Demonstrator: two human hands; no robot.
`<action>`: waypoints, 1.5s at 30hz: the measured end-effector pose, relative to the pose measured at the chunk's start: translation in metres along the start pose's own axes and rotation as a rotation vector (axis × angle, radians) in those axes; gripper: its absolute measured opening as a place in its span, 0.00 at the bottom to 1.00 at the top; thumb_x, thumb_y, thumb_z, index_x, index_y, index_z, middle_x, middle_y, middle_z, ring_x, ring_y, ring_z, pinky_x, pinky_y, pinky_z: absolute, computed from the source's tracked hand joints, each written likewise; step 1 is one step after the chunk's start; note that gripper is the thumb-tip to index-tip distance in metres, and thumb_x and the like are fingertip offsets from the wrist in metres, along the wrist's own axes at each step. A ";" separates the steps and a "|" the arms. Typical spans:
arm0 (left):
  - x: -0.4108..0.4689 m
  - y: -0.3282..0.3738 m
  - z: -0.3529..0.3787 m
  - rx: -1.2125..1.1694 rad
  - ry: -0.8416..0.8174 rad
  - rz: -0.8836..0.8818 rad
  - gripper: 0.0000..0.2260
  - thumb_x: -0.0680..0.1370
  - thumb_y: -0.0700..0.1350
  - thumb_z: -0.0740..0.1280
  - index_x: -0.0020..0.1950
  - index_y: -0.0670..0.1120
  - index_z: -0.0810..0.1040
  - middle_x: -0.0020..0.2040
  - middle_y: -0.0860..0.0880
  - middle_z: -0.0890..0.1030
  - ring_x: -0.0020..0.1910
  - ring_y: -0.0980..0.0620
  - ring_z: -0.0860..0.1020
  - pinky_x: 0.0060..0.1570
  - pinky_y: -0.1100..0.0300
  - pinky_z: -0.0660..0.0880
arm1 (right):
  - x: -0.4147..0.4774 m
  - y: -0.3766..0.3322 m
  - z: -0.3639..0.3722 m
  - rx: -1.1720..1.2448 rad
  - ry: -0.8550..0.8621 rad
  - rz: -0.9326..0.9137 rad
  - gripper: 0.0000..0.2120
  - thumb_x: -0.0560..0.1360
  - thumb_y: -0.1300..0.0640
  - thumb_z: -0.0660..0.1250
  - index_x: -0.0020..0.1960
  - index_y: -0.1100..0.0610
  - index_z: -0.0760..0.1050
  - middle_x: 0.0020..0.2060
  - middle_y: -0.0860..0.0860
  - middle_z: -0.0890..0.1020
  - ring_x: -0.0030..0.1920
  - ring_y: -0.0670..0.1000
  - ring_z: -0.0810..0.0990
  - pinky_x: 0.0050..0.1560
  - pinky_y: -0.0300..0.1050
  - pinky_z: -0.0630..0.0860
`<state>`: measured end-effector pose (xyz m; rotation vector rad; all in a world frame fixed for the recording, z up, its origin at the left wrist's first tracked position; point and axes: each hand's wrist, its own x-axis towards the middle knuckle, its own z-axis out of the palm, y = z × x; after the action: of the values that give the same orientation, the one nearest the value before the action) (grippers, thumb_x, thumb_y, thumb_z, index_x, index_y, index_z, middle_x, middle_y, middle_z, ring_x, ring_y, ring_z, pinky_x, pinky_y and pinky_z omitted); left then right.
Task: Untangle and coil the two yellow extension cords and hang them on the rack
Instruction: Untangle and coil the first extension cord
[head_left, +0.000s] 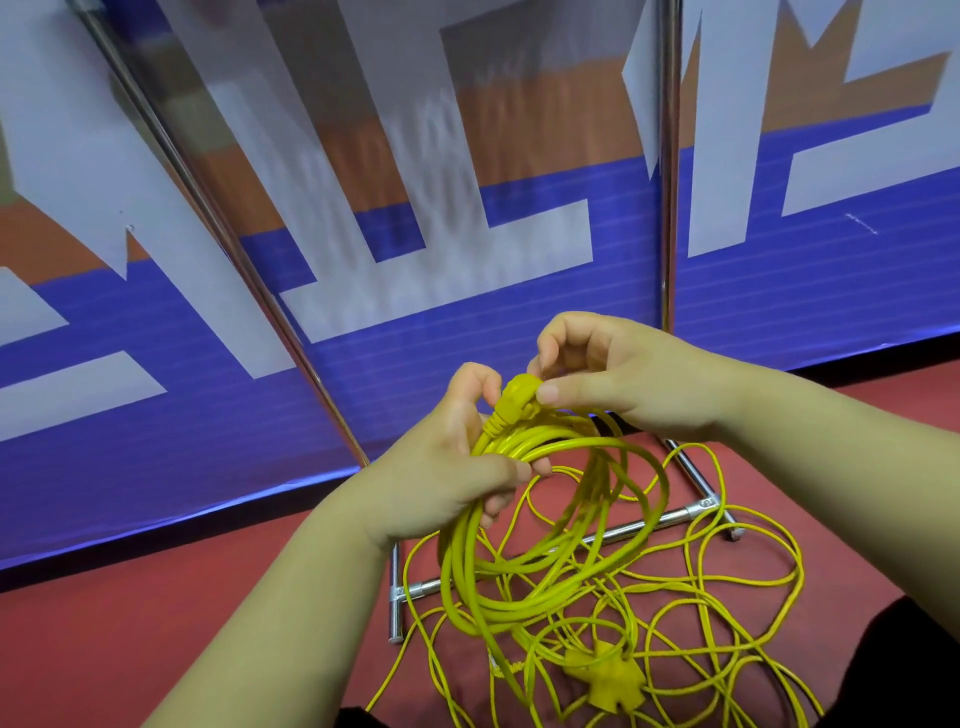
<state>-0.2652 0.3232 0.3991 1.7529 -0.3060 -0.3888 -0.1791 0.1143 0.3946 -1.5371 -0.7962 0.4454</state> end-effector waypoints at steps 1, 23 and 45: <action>0.000 0.000 -0.001 -0.035 -0.002 0.004 0.21 0.75 0.30 0.65 0.52 0.51 0.58 0.47 0.36 0.81 0.26 0.49 0.70 0.26 0.59 0.74 | 0.000 -0.002 0.000 -0.021 -0.018 -0.014 0.10 0.75 0.63 0.72 0.52 0.56 0.74 0.49 0.51 0.81 0.47 0.48 0.81 0.51 0.42 0.79; -0.004 0.005 -0.011 -0.208 -0.002 0.022 0.24 0.67 0.36 0.72 0.54 0.47 0.62 0.39 0.38 0.77 0.24 0.51 0.72 0.25 0.57 0.77 | -0.012 -0.017 0.008 -0.178 -0.076 -0.049 0.26 0.70 0.70 0.76 0.65 0.54 0.77 0.53 0.56 0.86 0.55 0.59 0.84 0.59 0.52 0.80; 0.009 -0.002 -0.010 -0.083 0.081 0.161 0.13 0.70 0.40 0.72 0.53 0.52 0.85 0.34 0.43 0.72 0.23 0.50 0.74 0.28 0.60 0.73 | 0.003 0.004 -0.017 -0.028 0.193 0.039 0.21 0.74 0.68 0.71 0.64 0.52 0.79 0.49 0.61 0.86 0.55 0.64 0.83 0.62 0.57 0.78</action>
<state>-0.2527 0.3292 0.3980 1.6450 -0.3643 -0.2111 -0.1640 0.1044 0.3932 -1.5965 -0.6259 0.3103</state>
